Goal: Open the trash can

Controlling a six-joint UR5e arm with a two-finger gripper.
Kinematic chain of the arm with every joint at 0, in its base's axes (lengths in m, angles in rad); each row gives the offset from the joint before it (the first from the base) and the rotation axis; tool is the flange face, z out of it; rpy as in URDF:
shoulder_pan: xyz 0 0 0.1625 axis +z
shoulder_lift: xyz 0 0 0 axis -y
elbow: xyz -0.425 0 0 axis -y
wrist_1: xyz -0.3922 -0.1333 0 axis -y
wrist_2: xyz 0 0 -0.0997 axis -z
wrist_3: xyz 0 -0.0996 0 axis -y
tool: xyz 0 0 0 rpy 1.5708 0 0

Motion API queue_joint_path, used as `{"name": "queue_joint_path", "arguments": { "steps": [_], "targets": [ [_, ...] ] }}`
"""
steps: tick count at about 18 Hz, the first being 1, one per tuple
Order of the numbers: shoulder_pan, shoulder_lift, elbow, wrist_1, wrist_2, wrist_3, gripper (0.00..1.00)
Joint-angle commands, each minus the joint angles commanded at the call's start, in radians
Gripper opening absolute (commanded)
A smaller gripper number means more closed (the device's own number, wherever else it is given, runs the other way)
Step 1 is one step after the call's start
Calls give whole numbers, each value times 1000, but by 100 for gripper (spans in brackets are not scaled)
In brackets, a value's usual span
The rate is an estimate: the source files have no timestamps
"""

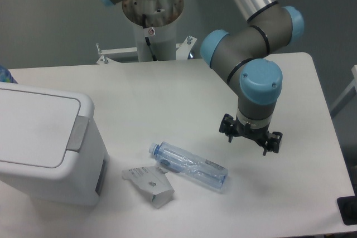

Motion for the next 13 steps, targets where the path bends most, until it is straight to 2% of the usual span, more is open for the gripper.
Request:
{"name": "queue_joint_path", "arguments": {
  "steps": [9, 13],
  "targets": [
    [-2, 2, 8, -3, -2, -8, 100],
    [-2, 24, 12, -8, -12, -6, 100]
  ]
}}
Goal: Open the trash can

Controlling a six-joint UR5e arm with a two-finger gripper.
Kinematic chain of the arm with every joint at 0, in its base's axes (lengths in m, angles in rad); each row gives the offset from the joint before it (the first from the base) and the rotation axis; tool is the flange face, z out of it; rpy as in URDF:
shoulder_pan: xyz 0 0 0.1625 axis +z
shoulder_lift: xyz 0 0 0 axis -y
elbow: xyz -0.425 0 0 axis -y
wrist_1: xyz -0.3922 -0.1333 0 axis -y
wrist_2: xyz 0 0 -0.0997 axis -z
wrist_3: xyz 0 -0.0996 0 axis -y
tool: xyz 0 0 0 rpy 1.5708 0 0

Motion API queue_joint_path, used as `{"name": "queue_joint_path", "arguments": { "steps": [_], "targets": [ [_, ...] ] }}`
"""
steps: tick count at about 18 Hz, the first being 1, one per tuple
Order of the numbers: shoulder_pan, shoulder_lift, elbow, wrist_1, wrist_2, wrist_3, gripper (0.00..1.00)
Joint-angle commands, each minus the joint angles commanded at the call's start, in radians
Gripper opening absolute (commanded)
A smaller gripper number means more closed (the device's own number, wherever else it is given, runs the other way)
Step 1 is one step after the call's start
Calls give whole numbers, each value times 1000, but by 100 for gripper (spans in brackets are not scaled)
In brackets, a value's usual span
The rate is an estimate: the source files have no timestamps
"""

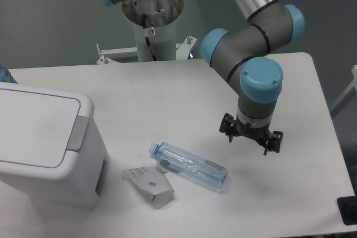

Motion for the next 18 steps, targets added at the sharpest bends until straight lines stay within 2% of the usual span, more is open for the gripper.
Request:
{"name": "queue_joint_path", "arguments": {
  "steps": [5, 9, 15, 18],
  "targets": [
    [-2, 17, 0, -5, 0, -20, 100],
    [-31, 35, 5, -8, -8, -129, 100],
    [-78, 98, 5, -14, -101, -288, 100],
    [-106, 100, 18, -8, -135, -400, 100]
  ]
}}
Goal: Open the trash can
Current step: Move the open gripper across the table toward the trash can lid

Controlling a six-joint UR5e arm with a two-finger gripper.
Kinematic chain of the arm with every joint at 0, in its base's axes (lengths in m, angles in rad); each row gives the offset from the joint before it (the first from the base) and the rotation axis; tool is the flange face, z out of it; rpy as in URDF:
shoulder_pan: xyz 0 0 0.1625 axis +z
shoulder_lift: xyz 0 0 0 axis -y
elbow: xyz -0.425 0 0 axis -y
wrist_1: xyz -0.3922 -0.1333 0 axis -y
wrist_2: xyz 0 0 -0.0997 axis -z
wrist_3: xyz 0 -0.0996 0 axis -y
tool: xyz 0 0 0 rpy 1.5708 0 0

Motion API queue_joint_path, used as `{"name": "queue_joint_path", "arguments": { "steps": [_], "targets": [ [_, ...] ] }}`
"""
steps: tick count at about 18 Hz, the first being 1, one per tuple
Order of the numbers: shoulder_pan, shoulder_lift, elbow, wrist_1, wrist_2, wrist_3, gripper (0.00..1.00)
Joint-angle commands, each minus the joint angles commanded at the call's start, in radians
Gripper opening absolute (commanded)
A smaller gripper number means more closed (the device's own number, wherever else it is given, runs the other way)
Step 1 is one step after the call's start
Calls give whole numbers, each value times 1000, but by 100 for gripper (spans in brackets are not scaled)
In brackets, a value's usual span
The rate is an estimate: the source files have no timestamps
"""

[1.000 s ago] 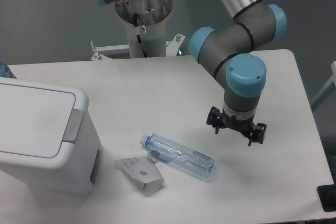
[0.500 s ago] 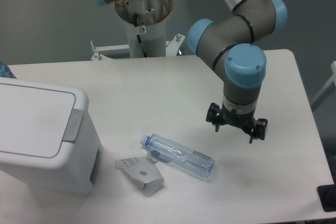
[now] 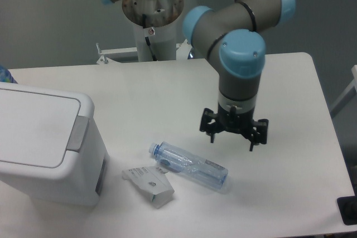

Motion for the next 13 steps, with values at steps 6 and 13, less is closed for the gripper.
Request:
{"name": "queue_joint_path", "arguments": {
  "steps": [6, 13],
  "targets": [
    [-15, 5, 74, 3, -153, -197, 100],
    [-63, 12, 143, 8, -229, -402, 100]
  ]
}}
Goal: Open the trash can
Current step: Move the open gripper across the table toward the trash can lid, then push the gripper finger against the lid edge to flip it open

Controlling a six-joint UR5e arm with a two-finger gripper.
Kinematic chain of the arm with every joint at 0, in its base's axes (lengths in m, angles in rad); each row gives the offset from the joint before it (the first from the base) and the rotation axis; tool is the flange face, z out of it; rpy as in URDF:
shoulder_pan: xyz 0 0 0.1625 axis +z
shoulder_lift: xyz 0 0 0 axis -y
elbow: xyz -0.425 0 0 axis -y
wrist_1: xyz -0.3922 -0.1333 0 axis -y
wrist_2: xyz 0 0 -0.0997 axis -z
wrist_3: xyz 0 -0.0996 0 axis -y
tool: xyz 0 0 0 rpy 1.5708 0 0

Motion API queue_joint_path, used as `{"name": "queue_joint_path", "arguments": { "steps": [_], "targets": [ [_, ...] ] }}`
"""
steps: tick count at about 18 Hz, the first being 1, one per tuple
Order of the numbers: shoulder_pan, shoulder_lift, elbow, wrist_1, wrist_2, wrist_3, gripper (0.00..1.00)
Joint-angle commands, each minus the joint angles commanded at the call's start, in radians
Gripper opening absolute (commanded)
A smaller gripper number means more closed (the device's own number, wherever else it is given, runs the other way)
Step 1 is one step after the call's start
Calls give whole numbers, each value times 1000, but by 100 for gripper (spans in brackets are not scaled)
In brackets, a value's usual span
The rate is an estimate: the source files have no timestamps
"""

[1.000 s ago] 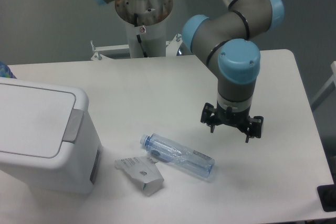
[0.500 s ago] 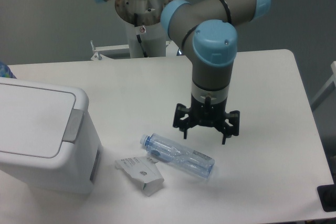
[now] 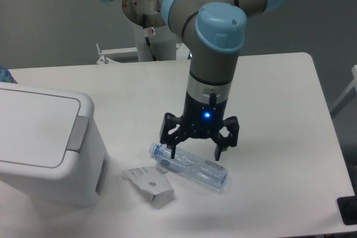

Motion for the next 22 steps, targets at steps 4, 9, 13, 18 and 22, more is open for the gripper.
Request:
{"name": "queue_joint_path", "arguments": {
  "steps": [4, 9, 13, 18, 22],
  "targets": [
    [-51, 26, -6, 0, -12, -32, 100],
    [-113, 89, -70, 2, -11, -34, 100],
    [-166, 100, -87, 0, -5, -39, 100],
    [-169, 101, -132, 6, -3, -25, 100],
    [-173, 95, -136, 20, -3, -28, 100]
  ]
}}
